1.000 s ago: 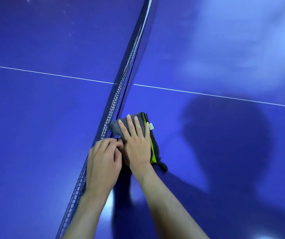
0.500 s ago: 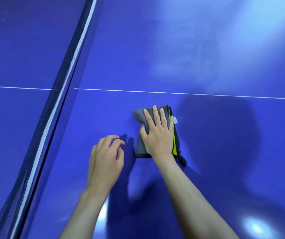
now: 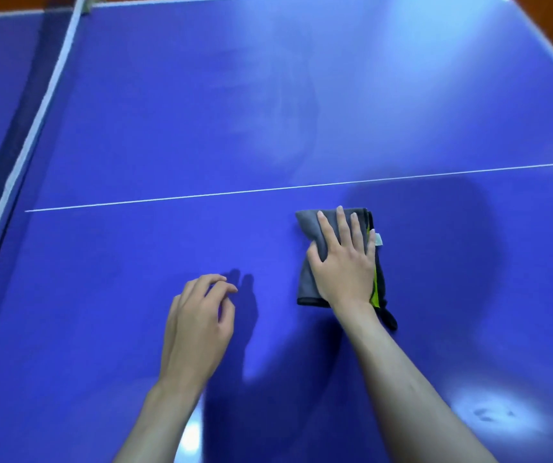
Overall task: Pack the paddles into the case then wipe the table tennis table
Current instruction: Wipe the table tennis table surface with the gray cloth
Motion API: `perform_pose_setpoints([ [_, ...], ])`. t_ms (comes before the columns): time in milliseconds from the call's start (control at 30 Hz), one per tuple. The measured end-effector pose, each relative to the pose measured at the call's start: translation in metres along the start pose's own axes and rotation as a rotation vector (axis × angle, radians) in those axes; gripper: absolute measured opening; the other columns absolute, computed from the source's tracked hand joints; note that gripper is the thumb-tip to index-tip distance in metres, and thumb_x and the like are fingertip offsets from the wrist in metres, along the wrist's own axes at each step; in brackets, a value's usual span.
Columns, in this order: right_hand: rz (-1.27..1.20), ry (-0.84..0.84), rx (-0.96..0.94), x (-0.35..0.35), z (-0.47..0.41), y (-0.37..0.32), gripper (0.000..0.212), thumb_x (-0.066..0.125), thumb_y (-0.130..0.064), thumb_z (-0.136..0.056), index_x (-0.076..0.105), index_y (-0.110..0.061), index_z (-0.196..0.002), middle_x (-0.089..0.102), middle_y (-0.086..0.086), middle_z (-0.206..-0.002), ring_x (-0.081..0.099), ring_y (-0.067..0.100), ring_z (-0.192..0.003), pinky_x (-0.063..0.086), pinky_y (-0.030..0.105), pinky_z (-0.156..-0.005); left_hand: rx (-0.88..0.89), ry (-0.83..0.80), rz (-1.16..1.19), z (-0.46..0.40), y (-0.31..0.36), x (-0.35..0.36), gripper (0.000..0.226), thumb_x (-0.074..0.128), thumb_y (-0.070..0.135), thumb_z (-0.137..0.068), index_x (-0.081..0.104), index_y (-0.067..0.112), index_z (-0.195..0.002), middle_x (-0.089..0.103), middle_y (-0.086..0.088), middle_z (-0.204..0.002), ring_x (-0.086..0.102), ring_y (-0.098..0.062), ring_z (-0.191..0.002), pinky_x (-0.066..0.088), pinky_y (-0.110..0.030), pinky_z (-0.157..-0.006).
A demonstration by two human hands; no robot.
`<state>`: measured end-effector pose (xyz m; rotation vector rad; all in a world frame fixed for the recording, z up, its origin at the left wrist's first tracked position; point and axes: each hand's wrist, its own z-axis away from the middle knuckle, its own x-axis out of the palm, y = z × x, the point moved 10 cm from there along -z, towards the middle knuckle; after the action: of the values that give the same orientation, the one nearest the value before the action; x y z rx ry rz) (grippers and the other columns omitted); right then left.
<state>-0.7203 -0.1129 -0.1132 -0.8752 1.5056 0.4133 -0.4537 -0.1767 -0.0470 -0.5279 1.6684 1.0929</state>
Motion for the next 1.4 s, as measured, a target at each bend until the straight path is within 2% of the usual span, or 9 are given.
perform_pose_setpoints([
  [200,0.035,-0.022,0.062,-0.004,-0.034,0.056,0.062,0.031,-0.054,-0.098,0.029,-0.045,-0.159,0.023,-0.007,-0.171,0.018,0.019,-0.158,0.010,0.053,-0.128,-0.017,-0.007,0.030,-0.013,0.009,0.009,0.026,0.065,0.003,-0.091,0.068,0.022,-0.108,0.062,0.013,-0.112,0.056,-0.014,-0.107,0.044,-0.034,-0.085],
  [300,0.088,-0.057,0.090,0.004,-0.044,0.053,0.063,0.023,-0.054,-0.099,0.019,-0.046,-0.162,0.014,-0.009,-0.173,0.010,0.019,-0.160,0.005,0.056,-0.127,-0.027,-0.004,0.037,-0.018,0.000,0.009,0.025,0.065,0.003,-0.092,0.068,0.023,-0.107,0.062,0.014,-0.112,0.056,-0.013,-0.107,0.043,-0.033,-0.086],
  [467,0.085,-0.071,0.050,0.014,-0.059,0.016,0.066,0.018,-0.053,-0.098,0.019,-0.043,-0.163,0.013,-0.008,-0.173,0.008,0.021,-0.160,0.005,0.059,-0.127,-0.051,0.020,0.043,-0.024,-0.025,-0.002,0.029,0.064,0.004,-0.092,0.067,0.023,-0.114,0.063,0.013,-0.115,0.057,-0.014,-0.108,0.044,-0.034,-0.090],
  [667,0.058,-0.078,-0.031,0.039,-0.056,-0.080,0.062,0.028,-0.051,-0.102,0.022,-0.041,-0.163,0.014,-0.007,-0.173,0.010,0.023,-0.160,0.005,0.060,-0.126,-0.113,0.053,0.038,-0.022,-0.083,-0.032,0.031,0.063,0.005,-0.094,0.066,0.022,-0.120,0.065,0.011,-0.119,0.058,-0.016,-0.111,0.044,-0.035,-0.093],
  [800,0.050,-0.083,-0.087,0.055,-0.044,-0.154,0.062,0.031,-0.050,-0.102,0.023,-0.039,-0.163,0.016,-0.005,-0.173,0.012,0.024,-0.159,0.006,0.060,-0.126,-0.159,0.087,0.019,-0.015,-0.136,-0.057,0.031,0.062,0.005,-0.095,0.065,0.022,-0.120,0.065,0.011,-0.118,0.057,-0.015,-0.111,0.038,-0.030,-0.092],
  [900,0.057,-0.091,-0.128,0.067,-0.033,-0.207,0.062,0.032,-0.049,-0.103,0.024,-0.038,-0.163,0.016,-0.004,-0.173,0.012,0.024,-0.160,0.007,0.061,-0.126,-0.186,0.116,0.009,-0.009,-0.175,-0.075,0.030,0.063,0.005,-0.095,0.065,0.022,-0.120,0.066,0.009,-0.118,0.058,-0.019,-0.111,0.041,-0.034,-0.092],
  [1067,0.042,-0.131,-0.227,0.090,-0.014,-0.311,0.063,0.028,-0.050,-0.102,0.022,-0.037,-0.163,0.014,-0.004,-0.173,0.009,0.024,-0.160,0.005,0.062,-0.126,-0.200,0.198,-0.088,0.001,-0.241,-0.113,0.026,0.059,0.007,-0.096,0.067,0.021,-0.116,0.067,0.006,-0.118,0.060,-0.022,-0.115,0.042,-0.041,-0.096],
  [1200,0.009,-0.108,-0.316,0.104,0.003,-0.393,0.064,0.018,-0.048,-0.100,0.030,-0.034,-0.162,0.022,-0.002,-0.171,0.016,0.026,-0.159,0.008,0.063,-0.125,-0.160,0.250,-0.208,0.015,-0.283,-0.139,0.026,0.055,0.010,-0.093,0.068,0.018,-0.114,0.065,0.000,-0.126,0.057,-0.024,-0.125,0.037,-0.044,-0.108],
  [1400,-0.010,-0.162,-0.480,0.128,0.033,-0.517,0.070,0.007,-0.047,-0.098,0.030,-0.032,-0.162,0.019,-0.002,-0.172,0.014,0.026,-0.159,0.009,0.064,-0.124,-0.288,0.285,-0.339,0.043,-0.342,-0.173,0.049,0.068,0.005,-0.085,0.062,0.015,-0.133,0.048,-0.011,-0.153,0.041,-0.033,-0.146,0.025,-0.059,-0.120],
])
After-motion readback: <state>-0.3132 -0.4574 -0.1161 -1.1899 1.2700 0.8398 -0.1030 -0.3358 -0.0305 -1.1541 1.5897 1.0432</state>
